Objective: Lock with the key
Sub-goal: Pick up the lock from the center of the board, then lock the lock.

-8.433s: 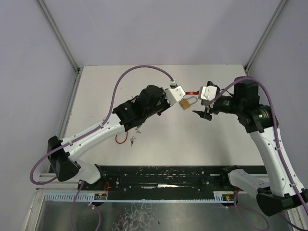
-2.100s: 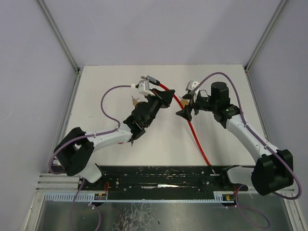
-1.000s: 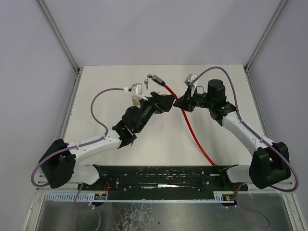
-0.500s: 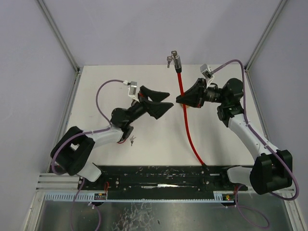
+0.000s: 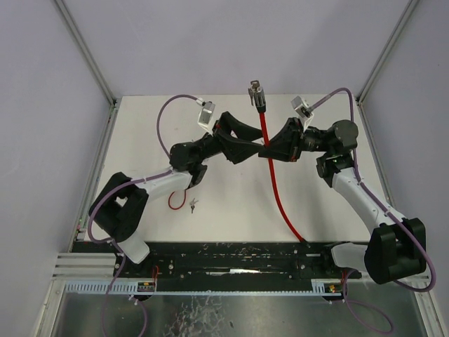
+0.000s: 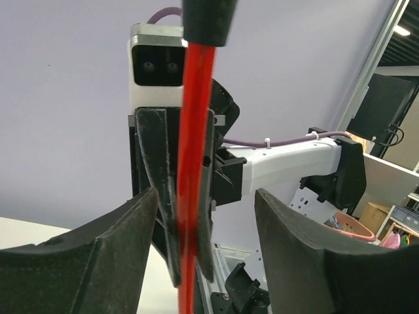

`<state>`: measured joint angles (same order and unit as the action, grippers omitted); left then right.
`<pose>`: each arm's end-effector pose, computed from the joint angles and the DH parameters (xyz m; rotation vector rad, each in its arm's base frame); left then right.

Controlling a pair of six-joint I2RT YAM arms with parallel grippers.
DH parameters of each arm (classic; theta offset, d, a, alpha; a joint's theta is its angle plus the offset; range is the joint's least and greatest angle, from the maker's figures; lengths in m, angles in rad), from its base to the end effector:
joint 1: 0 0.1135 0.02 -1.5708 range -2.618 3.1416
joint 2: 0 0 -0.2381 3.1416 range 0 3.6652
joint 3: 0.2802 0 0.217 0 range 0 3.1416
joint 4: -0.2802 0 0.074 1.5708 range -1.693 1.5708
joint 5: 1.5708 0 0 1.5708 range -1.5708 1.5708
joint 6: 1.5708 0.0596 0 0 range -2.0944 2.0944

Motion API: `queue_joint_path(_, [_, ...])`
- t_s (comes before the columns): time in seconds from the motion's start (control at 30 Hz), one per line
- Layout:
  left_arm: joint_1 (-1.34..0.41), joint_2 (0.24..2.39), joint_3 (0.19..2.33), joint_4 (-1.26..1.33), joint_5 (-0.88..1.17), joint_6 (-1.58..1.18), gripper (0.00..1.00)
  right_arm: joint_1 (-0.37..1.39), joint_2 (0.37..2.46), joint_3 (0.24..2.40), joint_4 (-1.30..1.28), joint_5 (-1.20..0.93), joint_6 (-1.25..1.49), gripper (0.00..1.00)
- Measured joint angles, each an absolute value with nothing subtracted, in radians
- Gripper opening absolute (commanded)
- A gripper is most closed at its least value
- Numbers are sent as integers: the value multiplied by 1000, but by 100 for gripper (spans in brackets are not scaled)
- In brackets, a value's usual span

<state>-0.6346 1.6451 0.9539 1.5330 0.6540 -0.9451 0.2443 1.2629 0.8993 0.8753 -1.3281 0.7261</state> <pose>0.2341 -0.2174 0.3547 0.5803 0.9025 -1.6843 0.2199 0.1145 0.3656 -1.0397 1.2655 1.4607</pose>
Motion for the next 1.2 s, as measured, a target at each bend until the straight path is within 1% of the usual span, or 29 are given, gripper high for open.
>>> queue_joint_path(0.17, [-644,1710,1029,1531,677,-971,46,262,1263,899,878,-1330,734,0])
queue_joint_path(0.2, [-646,1716,1037,1531,680,-973,41,263,1263,899,876,-1330,733,0])
queue_joint_path(0.23, [-649,1721,1048,1531,685,-972,31,267,1264,899,873,-1331,733,0])
queue_joint_path(0.27, [-653,1722,1054,1531,688,-973,17,268,1264,899,872,-1330,731,0])
queue_joint_path(0.3, [-655,1723,1061,1531,692,-972,6,270,1265,899,870,-1330,730,0])
queue_joint_path(0.33, [-657,1723,1070,1531,693,-970,1,270,1266,899,865,-1333,728,0])
queue_joint_path(0.37, [-660,1723,1076,1523,698,-964,1,272,1265,900,867,-1342,727,3])
queue_joint_path(0.47, [-658,1727,1082,1524,708,-960,0,274,1264,906,839,-1346,700,40])
queue_joint_path(0.53, [-657,1728,1081,1521,706,-948,0,274,1261,926,753,-1346,639,63])
queue_joint_path(0.57, [-657,1723,1076,1512,692,-935,1,273,1259,939,690,-1343,590,72])
queue_joint_path(0.6, [-654,1713,1067,1502,682,-916,1,271,1256,970,574,-1329,497,79])
queue_joint_path(0.63, [-654,1694,1049,1465,657,-881,1,270,1256,1006,457,-1304,403,83])
queue_joint_path(0.7, [-654,1635,1022,1346,596,-793,1,267,1255,1112,190,-1209,177,89])
queue_joint_path(0.8, [-656,1517,1020,1087,419,-636,1,265,1237,1217,-47,-1058,-59,96])
queue_joint_path(0.83, [-660,1481,1029,1007,354,-587,1,265,1225,1235,-99,-1017,-117,97])
queue_joint_path(1.0, [-698,1385,1131,715,62,-402,1,265,1214,1322,-262,-930,-273,97])
queue_joint_path(1.2, [-824,1367,1312,474,-193,-246,0,281,1288,1501,-316,-904,-291,96])
